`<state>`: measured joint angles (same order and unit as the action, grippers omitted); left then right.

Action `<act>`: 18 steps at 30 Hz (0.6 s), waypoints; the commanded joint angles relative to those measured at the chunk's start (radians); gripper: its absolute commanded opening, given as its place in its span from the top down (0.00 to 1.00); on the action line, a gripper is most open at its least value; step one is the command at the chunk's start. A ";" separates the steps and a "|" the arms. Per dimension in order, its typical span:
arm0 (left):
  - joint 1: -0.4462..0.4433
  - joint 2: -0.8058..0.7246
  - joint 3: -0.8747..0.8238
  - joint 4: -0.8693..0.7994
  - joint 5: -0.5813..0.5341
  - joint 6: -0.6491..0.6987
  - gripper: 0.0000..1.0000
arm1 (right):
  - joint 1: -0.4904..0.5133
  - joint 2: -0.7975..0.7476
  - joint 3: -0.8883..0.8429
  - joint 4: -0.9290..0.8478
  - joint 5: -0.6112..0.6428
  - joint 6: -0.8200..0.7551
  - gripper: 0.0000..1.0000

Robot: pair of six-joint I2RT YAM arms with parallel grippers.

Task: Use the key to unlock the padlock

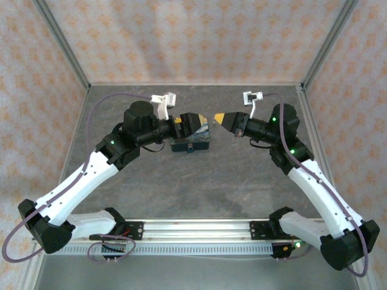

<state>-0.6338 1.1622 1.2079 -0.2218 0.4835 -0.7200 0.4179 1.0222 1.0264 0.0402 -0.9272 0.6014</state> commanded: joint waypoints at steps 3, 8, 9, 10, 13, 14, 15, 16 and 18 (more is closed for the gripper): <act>0.009 -0.008 -0.059 0.219 0.072 0.033 0.04 | 0.002 0.037 0.079 0.052 0.026 0.149 1.00; 0.008 0.035 -0.061 0.378 0.099 0.035 0.01 | 0.007 0.066 0.140 -0.051 0.070 0.210 1.00; 0.008 0.054 -0.045 0.388 0.116 0.042 0.01 | 0.010 0.068 0.145 -0.056 0.075 0.226 1.00; 0.008 0.072 -0.029 0.392 0.129 0.047 0.01 | 0.012 0.071 0.148 -0.055 0.075 0.242 1.00; 0.007 0.127 0.013 0.435 0.183 0.048 0.01 | 0.016 0.082 0.159 -0.076 0.086 0.283 1.00; 0.006 0.143 0.029 0.446 0.199 0.048 0.01 | 0.017 0.084 0.162 -0.085 0.092 0.292 1.00; 0.004 0.159 0.046 0.449 0.211 0.048 0.02 | 0.016 0.085 0.161 -0.089 0.102 0.299 1.00; 0.003 0.172 0.061 0.449 0.222 0.048 0.03 | 0.017 0.084 0.161 -0.092 0.108 0.303 1.00; -0.001 0.197 0.088 0.450 0.239 0.048 0.06 | 0.017 0.085 0.165 -0.104 0.124 0.307 1.00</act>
<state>-0.6331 1.3430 1.2293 0.1482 0.6495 -0.6945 0.4278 1.1049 1.1606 -0.0387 -0.8295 0.8711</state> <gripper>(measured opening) 0.954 0.048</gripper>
